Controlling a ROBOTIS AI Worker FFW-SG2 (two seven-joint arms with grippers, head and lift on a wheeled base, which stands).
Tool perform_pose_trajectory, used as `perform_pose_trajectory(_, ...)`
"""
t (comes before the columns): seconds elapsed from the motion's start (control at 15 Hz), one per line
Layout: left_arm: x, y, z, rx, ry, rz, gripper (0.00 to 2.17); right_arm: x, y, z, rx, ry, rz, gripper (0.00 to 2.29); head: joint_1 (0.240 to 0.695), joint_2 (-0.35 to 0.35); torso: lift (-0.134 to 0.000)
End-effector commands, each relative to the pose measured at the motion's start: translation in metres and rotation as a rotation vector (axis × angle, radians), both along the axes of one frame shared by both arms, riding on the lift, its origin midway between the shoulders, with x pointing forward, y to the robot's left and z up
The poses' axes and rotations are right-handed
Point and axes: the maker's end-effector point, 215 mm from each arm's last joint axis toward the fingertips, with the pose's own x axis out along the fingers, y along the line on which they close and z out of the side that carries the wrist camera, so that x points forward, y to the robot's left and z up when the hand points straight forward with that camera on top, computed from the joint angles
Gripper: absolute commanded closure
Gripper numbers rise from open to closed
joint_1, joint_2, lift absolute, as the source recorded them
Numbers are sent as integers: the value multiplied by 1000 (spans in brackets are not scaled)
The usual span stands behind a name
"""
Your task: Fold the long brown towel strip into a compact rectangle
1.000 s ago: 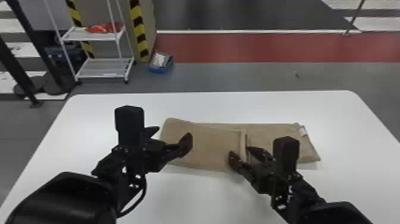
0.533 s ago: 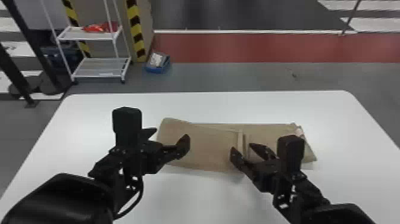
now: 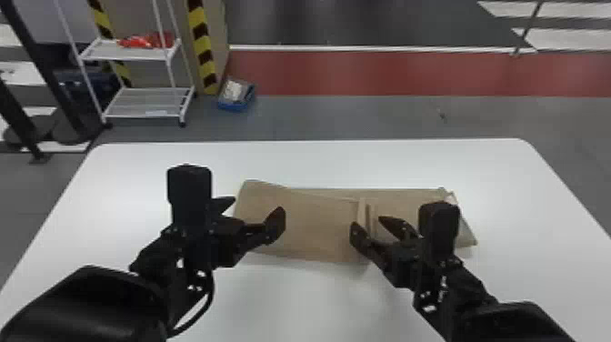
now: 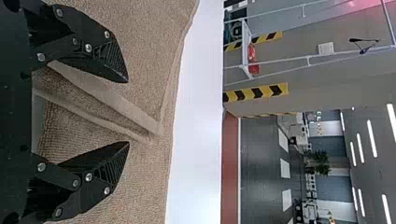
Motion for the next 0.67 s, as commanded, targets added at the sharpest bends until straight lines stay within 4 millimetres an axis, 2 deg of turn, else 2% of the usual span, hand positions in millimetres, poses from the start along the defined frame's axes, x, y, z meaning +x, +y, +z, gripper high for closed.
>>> perform_pose_trajectory(0.0, -1, 2, -1, -1, -2, 2, 73, -3, 1, -15, -10, 56, 3, 488, 695, -9, -125)
perform_pose_trajectory(0.13, 0, 4, -1, 0, -5, 5, 73, -4, 1, -20, -12, 65, 3, 488, 695, -6, -125)
perform_pose_trajectory(0.27, 1, 3, 0, -5, -12, 3, 73, -3, 1, -18, -13, 62, 4, 508, 695, -5, -125)
perform_pose_trajectory(0.4, 1, 2, 0, -5, -12, 2, 73, -3, 3, -16, -6, 49, 7, 623, 695, -5, -125)
perform_pose_trajectory(0.6, 0, 3, 0, -5, -10, 3, 76, -3, 5, -10, -1, 34, 9, 623, 695, -3, -125)
